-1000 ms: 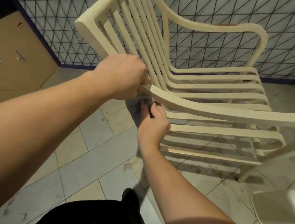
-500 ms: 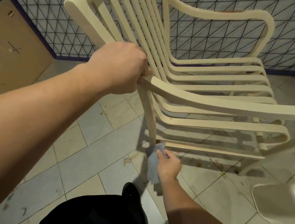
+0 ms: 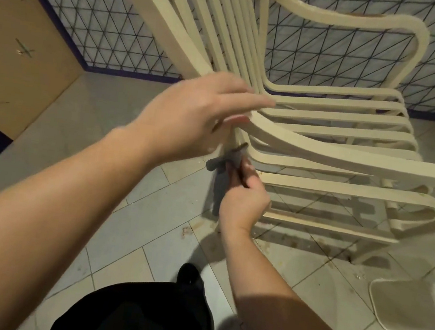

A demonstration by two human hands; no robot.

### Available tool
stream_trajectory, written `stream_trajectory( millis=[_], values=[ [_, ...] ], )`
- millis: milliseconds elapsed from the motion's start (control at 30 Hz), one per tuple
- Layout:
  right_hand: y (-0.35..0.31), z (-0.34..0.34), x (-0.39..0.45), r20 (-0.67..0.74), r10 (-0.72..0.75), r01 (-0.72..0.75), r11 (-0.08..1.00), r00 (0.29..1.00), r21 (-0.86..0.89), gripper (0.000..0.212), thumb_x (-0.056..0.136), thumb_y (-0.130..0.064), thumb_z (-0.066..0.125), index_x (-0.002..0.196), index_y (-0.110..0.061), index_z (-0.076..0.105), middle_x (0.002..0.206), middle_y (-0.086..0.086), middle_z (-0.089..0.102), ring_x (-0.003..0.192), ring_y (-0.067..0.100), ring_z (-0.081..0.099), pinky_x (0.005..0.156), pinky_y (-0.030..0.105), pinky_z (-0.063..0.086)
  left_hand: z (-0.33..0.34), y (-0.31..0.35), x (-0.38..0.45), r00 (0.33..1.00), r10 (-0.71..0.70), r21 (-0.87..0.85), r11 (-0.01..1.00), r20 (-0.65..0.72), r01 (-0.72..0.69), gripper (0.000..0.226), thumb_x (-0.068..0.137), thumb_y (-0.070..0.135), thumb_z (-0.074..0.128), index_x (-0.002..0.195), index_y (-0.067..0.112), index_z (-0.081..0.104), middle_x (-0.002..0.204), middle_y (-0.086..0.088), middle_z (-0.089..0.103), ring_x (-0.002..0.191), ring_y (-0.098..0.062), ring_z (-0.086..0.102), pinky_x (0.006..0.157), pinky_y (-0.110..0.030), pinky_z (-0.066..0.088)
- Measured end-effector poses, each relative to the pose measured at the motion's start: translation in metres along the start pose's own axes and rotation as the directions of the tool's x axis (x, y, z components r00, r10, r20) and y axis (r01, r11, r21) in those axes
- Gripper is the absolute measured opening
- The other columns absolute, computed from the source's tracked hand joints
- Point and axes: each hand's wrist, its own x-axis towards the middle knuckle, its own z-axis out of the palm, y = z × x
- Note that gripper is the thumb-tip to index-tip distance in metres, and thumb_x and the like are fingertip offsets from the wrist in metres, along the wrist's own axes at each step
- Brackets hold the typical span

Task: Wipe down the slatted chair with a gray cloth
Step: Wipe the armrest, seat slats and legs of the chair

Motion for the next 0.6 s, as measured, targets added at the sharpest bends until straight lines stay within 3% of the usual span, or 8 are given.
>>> stream_trajectory(
  millis=[33,100,167,200,267,333,500,600],
  values=[
    [-0.002,0.001,0.003,-0.038,-0.122,0.121,0.992,0.992,-0.026,0.019,0.083,-0.006,0.070,0.099,-0.009,0.079,0.090,-0.016,0.075,0.092,0.005,0.070,0.084,0.016,0.053,0.009,0.008,-0.015,0.977,-0.052,-0.126,0.992,-0.208,0.026,0.022,0.097,0.006,0.061,0.117,0.005,0.071,0.106,-0.010,0.071,0.096,-0.025,0.068,0.085,-0.039,0.058],
    [-0.007,0.004,0.005,-0.048,-0.348,0.348,0.938,0.936,-0.018,0.038,0.078,-0.005,0.076,0.115,-0.011,0.071,0.101,-0.027,0.064,0.101,0.011,0.064,0.092,0.007,0.043,0.034,0.025,-0.044,0.795,-0.405,-0.417,0.884,-0.452,0.213,0.015,0.095,-0.002,0.057,0.105,0.002,0.067,0.093,-0.010,0.068,0.083,-0.027,0.069,0.077,-0.043,0.058],
    [-0.001,0.006,0.010,0.015,-0.367,0.367,0.929,0.930,-0.047,0.039,0.077,-0.007,0.080,0.115,-0.009,0.073,0.094,-0.034,0.057,0.100,0.009,0.059,0.089,-0.003,0.034,0.065,0.034,-0.060,0.538,-0.760,-0.684,0.611,-0.365,0.399,0.016,0.095,-0.003,0.052,0.103,0.008,0.060,0.091,-0.004,0.064,0.083,-0.024,0.068,0.078,-0.046,0.057],
    [0.001,0.006,0.013,0.043,-0.358,0.361,0.929,0.933,-0.085,0.035,0.078,-0.010,0.080,0.113,-0.011,0.075,0.091,-0.032,0.057,0.098,0.009,0.059,0.087,-0.005,0.031,0.077,0.033,-0.061,0.475,-0.847,-0.747,0.474,-0.240,0.467,0.017,0.096,-0.002,0.053,0.104,0.011,0.061,0.094,-0.001,0.065,0.088,-0.020,0.068,0.083,-0.045,0.057],
    [0.018,0.001,0.021,0.108,-0.283,0.297,0.943,0.953,-0.149,0.028,0.080,-0.015,0.078,0.108,-0.014,0.077,0.091,-0.018,0.065,0.096,0.013,0.062,0.086,-0.002,0.031,0.094,0.028,-0.056,0.500,-0.865,-0.769,0.293,0.039,0.568,0.019,0.097,0.003,0.057,0.107,0.018,0.064,0.097,0.010,0.069,0.094,-0.006,0.067,0.088,-0.030,0.056],
    [0.040,-0.007,0.026,0.189,-0.190,0.233,0.942,0.963,-0.242,0.027,0.083,-0.017,0.074,0.110,-0.018,0.075,0.100,-0.005,0.071,0.097,0.014,0.063,0.088,0.010,0.042,0.102,0.025,-0.050,0.572,-0.795,-0.737,0.261,0.203,0.624,0.015,0.098,0.011,0.060,0.108,0.021,0.065,0.098,0.014,0.071,0.093,0.003,0.066,0.083,-0.016,0.052],
    [0.084,-0.025,0.044,0.353,0.042,0.132,0.881,0.935,-0.454,0.009,0.084,-0.016,0.074,0.088,-0.023,0.077,0.076,-0.008,0.070,0.066,-0.002,0.056,0.063,0.006,0.039,0.110,0.012,-0.048,0.553,-0.800,-0.681,0.272,0.232,0.680,0.013,0.095,0.026,0.068,0.103,0.037,0.066,0.098,0.021,0.071,0.095,0.000,0.067,0.083,-0.020,0.053],
    [0.093,-0.032,0.055,0.405,0.198,0.070,0.827,0.893,-0.558,0.017,0.088,-0.013,0.069,0.085,-0.025,0.079,0.077,-0.002,0.074,0.063,0.001,0.057,0.055,-0.001,0.038,0.112,0.007,-0.050,0.541,-0.807,-0.681,0.260,0.237,0.685,0.013,0.092,0.029,0.071,0.093,0.041,0.066,0.092,0.018,0.073,0.090,-0.005,0.067,0.080,-0.025,0.056]
  ],
)
